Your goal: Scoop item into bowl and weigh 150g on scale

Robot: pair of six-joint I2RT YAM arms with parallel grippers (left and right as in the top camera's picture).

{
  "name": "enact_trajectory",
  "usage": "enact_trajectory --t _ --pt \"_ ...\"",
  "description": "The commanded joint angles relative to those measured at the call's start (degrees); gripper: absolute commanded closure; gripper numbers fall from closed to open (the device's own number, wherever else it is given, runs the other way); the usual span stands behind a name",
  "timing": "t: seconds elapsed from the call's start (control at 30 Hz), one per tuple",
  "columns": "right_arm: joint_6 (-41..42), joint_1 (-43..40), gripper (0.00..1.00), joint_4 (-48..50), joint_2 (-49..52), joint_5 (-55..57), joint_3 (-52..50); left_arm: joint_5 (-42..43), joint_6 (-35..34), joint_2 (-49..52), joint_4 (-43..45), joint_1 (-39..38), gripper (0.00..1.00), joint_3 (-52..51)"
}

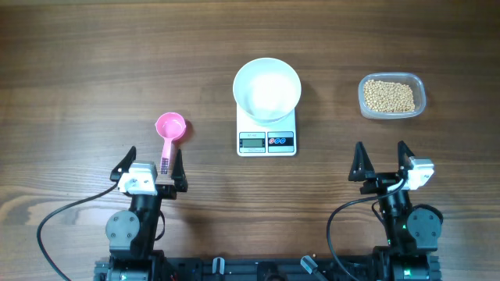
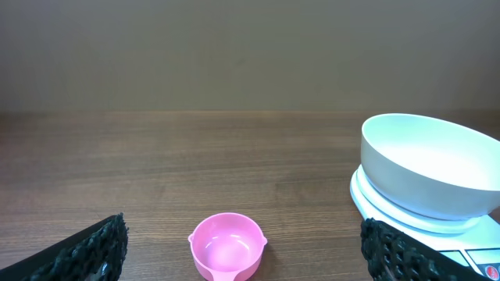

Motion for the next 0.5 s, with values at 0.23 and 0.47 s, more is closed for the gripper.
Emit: enact_trajectory --t 0.23,0.47 --pt "-1.0 -0.3 0.0 0.2 -0.5 0.8 -0.1 -0.7 -0.2 -0.6 -0.2 0.5 0.0 -0.3" --pt "-1.0 -0.3 0.0 0.2 -0.5 0.8 -0.1 -0.8 -0.2 -0.6 -0.2 0.5 0.0 -0.3"
